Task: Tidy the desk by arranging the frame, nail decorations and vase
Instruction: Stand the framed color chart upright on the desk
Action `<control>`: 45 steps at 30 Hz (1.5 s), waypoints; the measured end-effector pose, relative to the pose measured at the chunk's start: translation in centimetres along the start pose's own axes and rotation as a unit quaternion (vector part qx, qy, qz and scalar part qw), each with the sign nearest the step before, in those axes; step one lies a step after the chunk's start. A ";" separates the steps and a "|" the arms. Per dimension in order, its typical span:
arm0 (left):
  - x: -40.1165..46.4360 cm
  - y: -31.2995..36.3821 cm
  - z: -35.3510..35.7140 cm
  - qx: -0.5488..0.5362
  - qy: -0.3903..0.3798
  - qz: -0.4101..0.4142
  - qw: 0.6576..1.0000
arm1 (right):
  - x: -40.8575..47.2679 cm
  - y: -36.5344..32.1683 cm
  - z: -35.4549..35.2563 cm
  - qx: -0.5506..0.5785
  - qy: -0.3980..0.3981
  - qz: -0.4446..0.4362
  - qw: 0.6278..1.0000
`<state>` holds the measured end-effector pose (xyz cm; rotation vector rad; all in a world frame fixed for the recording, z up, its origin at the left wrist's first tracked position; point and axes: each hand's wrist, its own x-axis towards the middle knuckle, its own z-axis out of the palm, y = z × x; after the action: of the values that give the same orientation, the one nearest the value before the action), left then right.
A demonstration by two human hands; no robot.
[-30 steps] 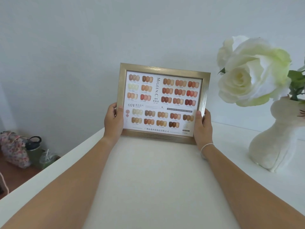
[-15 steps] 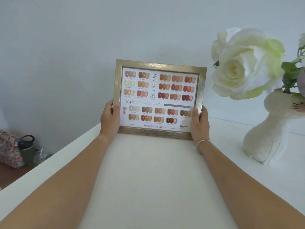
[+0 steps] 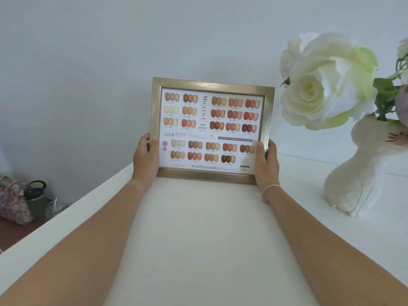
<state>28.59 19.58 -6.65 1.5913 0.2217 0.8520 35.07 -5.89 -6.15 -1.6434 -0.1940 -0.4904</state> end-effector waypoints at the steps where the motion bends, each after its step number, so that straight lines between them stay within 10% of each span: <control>1: 0.0 0.0 0.0 0.000 0.000 0.000 1.000 | 0.0 0.0 0.0 0.001 -0.001 0.002 1.000; 45: -13.7 5.6 -4.1 0.159 0.014 0.005 0.987 | -11.9 -4.8 -11.0 -0.056 0.031 0.041 0.997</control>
<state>14.50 13.41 -6.96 1.8793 0.3860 0.8792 20.27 -14.10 -6.19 -1.7350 -0.0534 -0.4966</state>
